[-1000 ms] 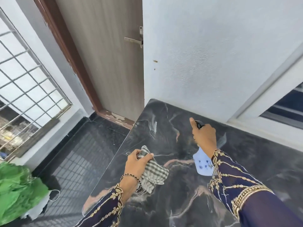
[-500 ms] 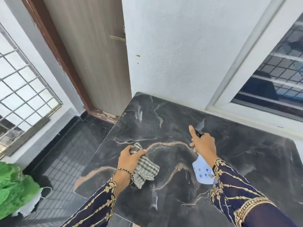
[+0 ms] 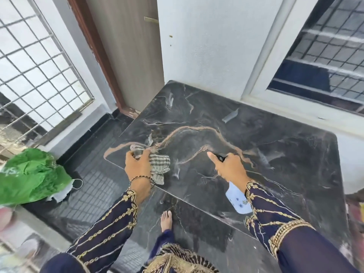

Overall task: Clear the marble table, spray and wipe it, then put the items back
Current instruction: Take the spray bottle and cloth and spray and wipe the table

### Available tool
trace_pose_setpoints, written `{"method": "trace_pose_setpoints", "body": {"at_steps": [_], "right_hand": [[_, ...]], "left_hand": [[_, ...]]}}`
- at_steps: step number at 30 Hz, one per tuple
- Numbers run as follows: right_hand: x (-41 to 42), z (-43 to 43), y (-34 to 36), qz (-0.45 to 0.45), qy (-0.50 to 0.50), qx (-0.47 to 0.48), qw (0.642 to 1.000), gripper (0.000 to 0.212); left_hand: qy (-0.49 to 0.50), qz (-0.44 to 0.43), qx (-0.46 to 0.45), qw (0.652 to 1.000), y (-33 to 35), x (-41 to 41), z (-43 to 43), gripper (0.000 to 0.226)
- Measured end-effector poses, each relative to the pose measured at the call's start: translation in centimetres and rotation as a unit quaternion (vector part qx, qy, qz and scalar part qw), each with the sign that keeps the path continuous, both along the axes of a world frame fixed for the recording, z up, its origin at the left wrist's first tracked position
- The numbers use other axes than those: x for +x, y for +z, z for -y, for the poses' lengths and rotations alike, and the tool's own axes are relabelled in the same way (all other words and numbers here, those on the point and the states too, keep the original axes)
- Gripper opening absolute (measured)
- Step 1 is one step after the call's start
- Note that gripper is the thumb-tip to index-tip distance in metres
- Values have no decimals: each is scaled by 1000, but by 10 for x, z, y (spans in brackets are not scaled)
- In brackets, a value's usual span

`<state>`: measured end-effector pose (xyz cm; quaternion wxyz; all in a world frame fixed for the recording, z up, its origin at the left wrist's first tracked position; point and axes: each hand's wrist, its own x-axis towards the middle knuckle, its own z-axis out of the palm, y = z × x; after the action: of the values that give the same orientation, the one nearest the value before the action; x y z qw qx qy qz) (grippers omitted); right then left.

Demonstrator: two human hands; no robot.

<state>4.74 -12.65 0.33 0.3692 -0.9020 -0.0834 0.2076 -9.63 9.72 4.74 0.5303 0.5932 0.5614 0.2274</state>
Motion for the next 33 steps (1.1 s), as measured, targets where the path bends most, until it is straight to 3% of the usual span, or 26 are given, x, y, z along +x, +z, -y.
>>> {"method": "trace_pose_setpoints", "body": {"at_steps": [7,13,19,24,30,33], "right_hand": [[-33,12,6,-69,46,40,996,60],[-46,4,5,11,109,-61,992,80],[-22,10,4,-36,39,20,998,72],[17,20,-4,35,-38,-26,998,94],[83,34,11,-15,-100,-10,995,74],[118,36,6,22,-120,-42,992,80]], "left_hand": [[38,27,14,999,7,-31,5,46],[43,37,9,998,11,-40,15,46],[4,32,-5,999,2,-21,29,48],[-45,21,-35,998,-6,17,48,52],[-94,26,-68,993,-10,88,67,59],[-122,26,-89,988,-13,124,74,46]]}}
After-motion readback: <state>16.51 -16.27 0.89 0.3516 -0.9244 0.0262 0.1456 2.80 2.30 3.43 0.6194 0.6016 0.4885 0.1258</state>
